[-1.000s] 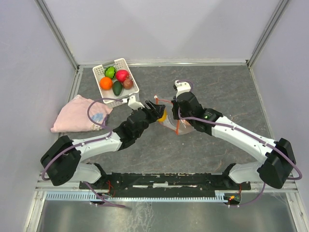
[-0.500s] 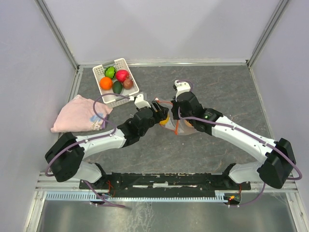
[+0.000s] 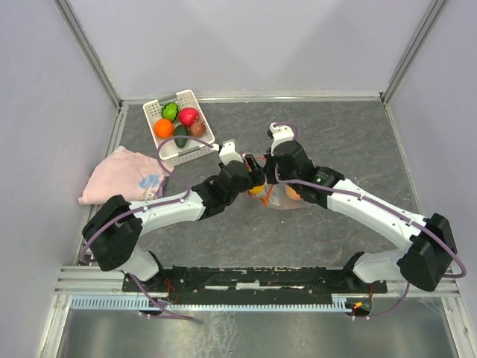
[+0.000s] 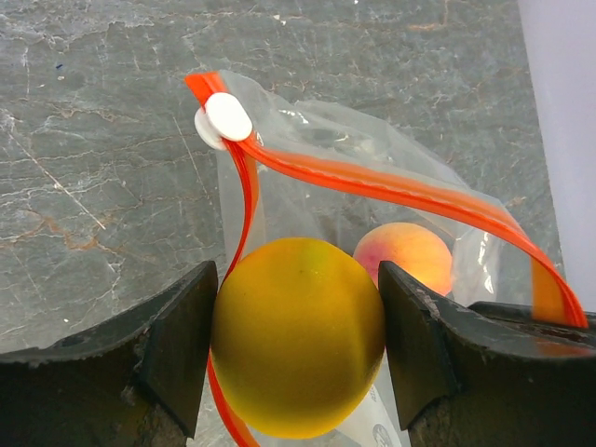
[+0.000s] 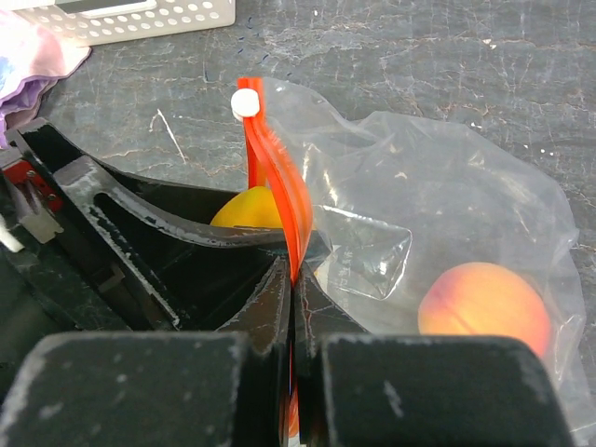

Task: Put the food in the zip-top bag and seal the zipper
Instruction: Place the fake fruit in the zipper food storage bag.

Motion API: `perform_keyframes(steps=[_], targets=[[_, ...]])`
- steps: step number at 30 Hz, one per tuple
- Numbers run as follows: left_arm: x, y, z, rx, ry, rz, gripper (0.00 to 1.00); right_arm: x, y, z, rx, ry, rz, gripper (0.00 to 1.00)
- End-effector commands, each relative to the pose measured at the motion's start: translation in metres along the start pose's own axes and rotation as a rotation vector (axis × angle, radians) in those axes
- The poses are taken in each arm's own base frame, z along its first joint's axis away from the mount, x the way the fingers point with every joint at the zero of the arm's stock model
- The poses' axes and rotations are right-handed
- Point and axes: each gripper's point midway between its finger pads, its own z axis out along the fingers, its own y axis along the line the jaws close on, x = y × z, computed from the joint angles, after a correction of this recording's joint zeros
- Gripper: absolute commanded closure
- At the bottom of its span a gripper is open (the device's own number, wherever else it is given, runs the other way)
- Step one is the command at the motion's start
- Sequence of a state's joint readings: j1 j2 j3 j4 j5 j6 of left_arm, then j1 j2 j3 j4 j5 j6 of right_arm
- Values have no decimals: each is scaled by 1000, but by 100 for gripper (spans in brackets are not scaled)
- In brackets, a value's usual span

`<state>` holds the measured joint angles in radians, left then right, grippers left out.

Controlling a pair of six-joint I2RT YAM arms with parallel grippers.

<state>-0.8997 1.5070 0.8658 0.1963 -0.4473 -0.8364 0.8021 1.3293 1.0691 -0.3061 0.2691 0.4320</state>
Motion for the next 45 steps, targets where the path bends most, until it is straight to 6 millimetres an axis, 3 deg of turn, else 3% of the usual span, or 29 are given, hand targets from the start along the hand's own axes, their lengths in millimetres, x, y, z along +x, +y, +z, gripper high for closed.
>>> perform_keyframes(steps=[1, 8, 16, 22, 27, 30, 38, 45], targets=[[-15, -10, 1, -10, -36, 27, 47, -32, 9, -13, -39, -104, 31, 98], [-17, -30, -5, 72, -3, -7, 35, -28, 9, -8, -38, -91, 30, 98], [-35, -44, -19, 130, -45, -73, 34, -24, 14, -6, -66, -83, 49, 98], [-51, -30, -23, 47, -99, -39, 35, -25, 9, -12, -44, -89, 42, 98], [-43, -6, -19, -83, -71, 36, 35, -28, 4, -16, -28, -103, 35, 98], [-41, -2, -19, -105, -61, 51, 35, -29, 7, -16, -38, -102, 36, 98], [-66, -1, -31, -136, -115, 90, 35, -28, 8, -15, -44, -98, 40, 98], [-69, -30, -41, 16, -103, 6, 35, -29, 12, -13, -60, -98, 48, 98]])
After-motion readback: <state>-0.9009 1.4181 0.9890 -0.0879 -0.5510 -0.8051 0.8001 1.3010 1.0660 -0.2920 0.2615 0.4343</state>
